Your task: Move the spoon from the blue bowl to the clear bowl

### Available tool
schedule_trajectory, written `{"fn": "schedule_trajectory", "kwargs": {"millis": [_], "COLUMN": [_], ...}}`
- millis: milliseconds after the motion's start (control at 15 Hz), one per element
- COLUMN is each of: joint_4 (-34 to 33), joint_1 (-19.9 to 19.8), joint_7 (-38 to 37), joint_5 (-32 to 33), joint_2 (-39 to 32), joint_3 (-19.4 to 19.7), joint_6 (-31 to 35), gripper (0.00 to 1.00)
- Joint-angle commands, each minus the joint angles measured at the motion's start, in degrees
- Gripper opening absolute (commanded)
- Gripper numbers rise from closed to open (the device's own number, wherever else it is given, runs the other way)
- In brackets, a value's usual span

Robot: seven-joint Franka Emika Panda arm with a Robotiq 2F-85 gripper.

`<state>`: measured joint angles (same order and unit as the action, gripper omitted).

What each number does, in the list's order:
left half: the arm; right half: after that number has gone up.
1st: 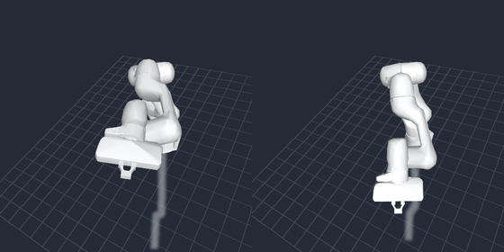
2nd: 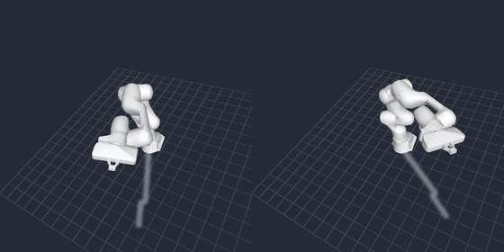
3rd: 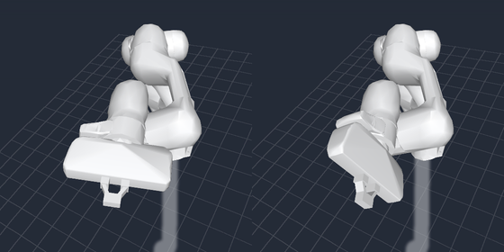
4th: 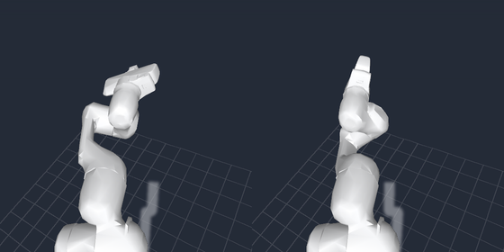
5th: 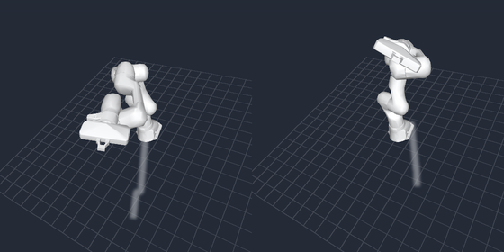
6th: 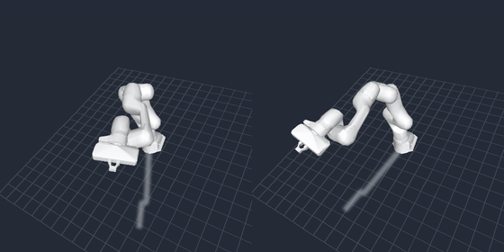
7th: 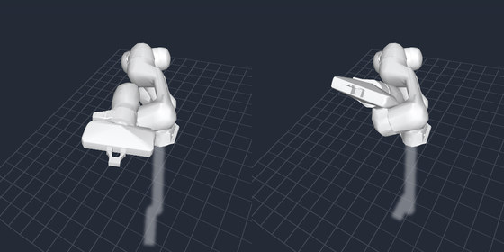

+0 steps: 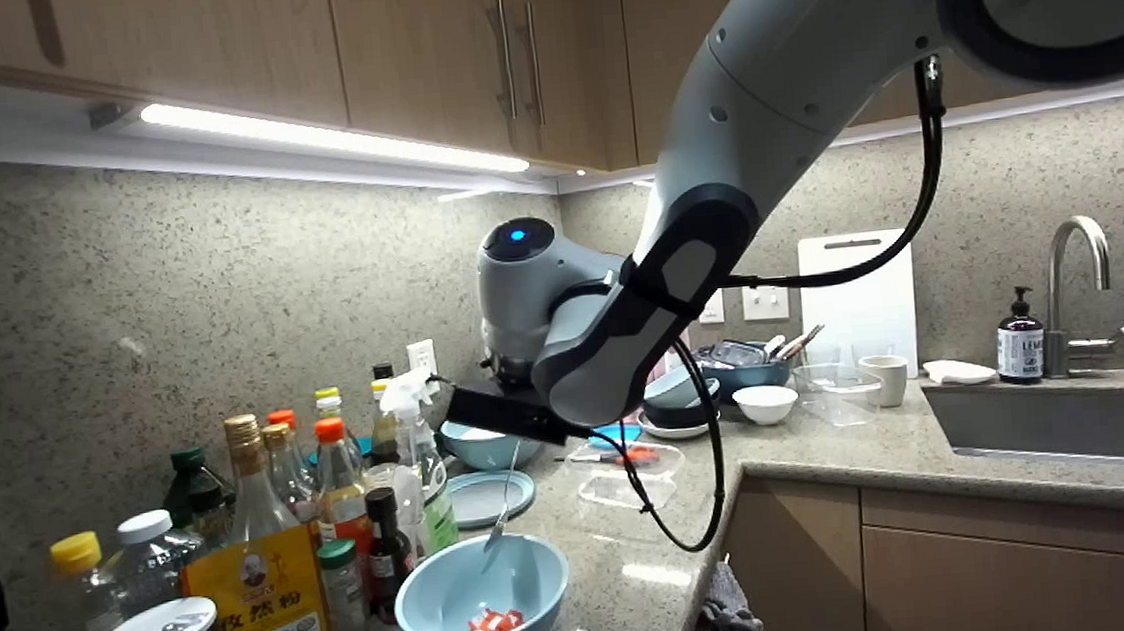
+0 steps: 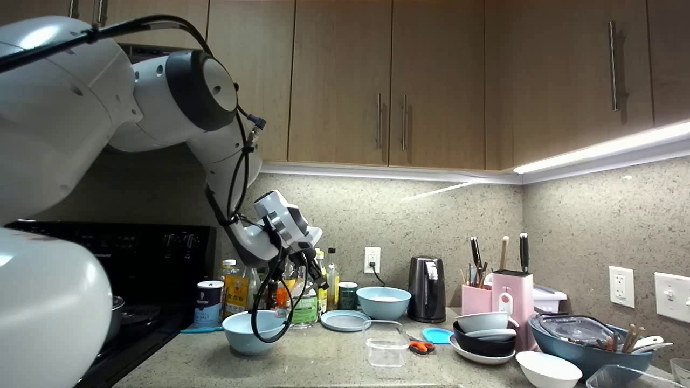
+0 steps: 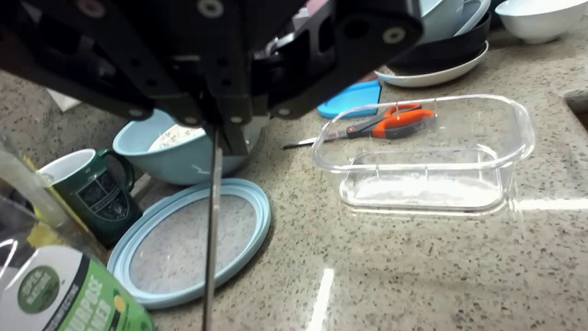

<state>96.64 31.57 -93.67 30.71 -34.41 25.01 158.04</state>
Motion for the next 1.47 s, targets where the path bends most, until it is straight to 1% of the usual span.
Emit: {"fn": "schedule_trajectory", "kwargs": {"millis": [0, 133, 200, 267, 400, 467, 533, 600, 667, 800, 933, 1000, 1200, 1333, 1400], "joint_4": [6.49, 8.79, 10.41, 12.0, 15.29, 16.43, 18.0, 19.24, 14.27, 16.67, 17.31, 15.57, 9.71, 6.16, 4.58], "joint_1": [3.92, 5.0, 8.36, 9.36, 11.83, 8.78, 7.79, 5.56, 1.91, -0.55, -1.07, -2.16, -10.75, -15.61, -17.74], "joint_7": [-11.83, -21.03, -24.63, -29.07, -35.62, -40.49, -42.71, -43.84, -41.74, -43.24, -43.26, -45.47, -53.54, -56.53, -56.74], "joint_5": [8.66, 14.87, 15.35, 17.79, 20.35, 24.75, 26.21, 27.65, 28.17, 29.57, 29.61, 31.28, 37.5, 39.59, 39.38], "joint_2": [5.58, 8.17, 8.69, 9.99, 12.25, 14.89, 16.55, 18.1, 14.53, 17.02, 17.91, 16.52, 13.29, 11.04, 9.96], "joint_3": [6.38, 9.4, 14.27, 16.53, 21.31, 18.47, 17.76, 15.2, 11.63, 9.19, 8.33, 7.11, -1.13, -5.51, -7.43], "joint_6": [1.37, 0.2, 0.29, 0.18, -0.61, -2.61, -3.64, -4.22, -4.8, -5.3, -5.48, -6.59, -12.1, -15.59, -17.21], "gripper": [0.01, 0.01, 0.01, 0.01, 0.01, 0.01, 0.01, 0.01, 0.02, 0.02, 0.01, 0.01, 0.01, 0.01, 0.01]}}
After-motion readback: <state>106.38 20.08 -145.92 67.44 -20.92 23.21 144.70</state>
